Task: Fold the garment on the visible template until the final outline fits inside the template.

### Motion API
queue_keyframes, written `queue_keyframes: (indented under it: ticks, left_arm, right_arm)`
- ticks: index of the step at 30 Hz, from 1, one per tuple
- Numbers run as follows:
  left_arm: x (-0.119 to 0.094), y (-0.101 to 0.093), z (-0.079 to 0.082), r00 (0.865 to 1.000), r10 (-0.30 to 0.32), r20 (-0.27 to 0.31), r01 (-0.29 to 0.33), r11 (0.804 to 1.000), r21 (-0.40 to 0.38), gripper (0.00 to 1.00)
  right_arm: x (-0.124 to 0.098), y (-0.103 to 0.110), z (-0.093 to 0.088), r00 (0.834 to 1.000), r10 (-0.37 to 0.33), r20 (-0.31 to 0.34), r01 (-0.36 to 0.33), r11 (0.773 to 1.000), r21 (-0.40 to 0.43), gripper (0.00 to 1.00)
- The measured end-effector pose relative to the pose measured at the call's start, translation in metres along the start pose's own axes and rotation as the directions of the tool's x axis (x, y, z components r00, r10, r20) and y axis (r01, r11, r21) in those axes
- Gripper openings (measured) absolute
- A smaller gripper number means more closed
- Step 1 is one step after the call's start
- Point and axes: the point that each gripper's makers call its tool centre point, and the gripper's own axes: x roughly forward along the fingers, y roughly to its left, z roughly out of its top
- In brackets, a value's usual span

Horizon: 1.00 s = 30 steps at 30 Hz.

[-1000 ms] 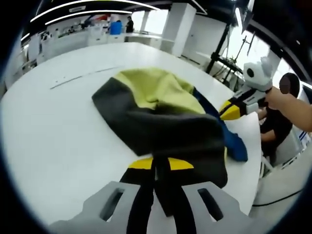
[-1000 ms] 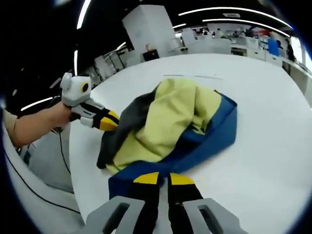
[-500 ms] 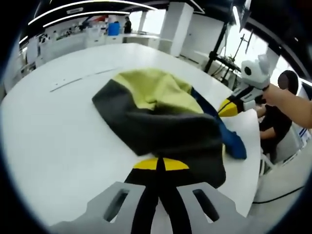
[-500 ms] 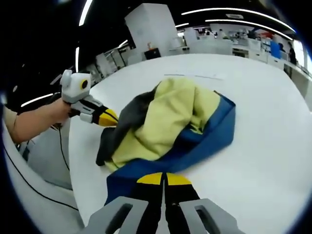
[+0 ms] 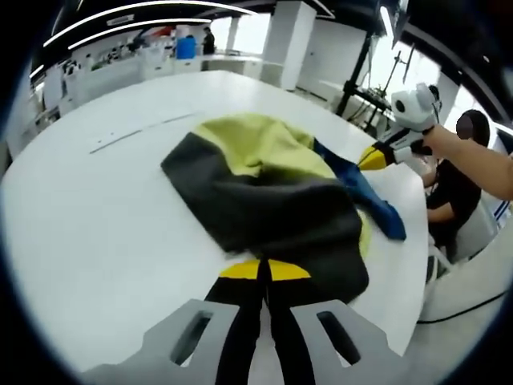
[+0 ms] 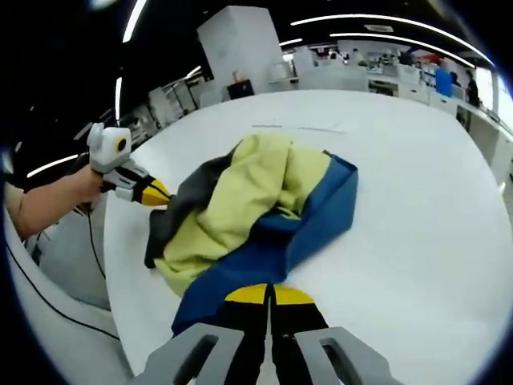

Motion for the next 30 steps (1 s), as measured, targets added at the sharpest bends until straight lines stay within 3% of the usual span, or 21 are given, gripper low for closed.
queue_keyframes:
  ticks: [12, 30]
  left_arm:
    - [-0.018, 0.016, 0.000, 0.999, 0.034, 0.000, -0.034, 0.999, 0.006, 0.00]
    - [-0.047, 0.049, -0.016, 0.995, 0.100, -0.026, -0.100, 0.995, -0.012, 0.00]
  right_arm:
    - [-0.011, -0.024, -0.003, 0.999, -0.050, -0.013, 0.050, 0.999, 0.003, 0.00]
    - [-0.022, -0.048, -0.009, 0.994, -0.097, -0.044, 0.097, 0.995, -0.004, 0.00]
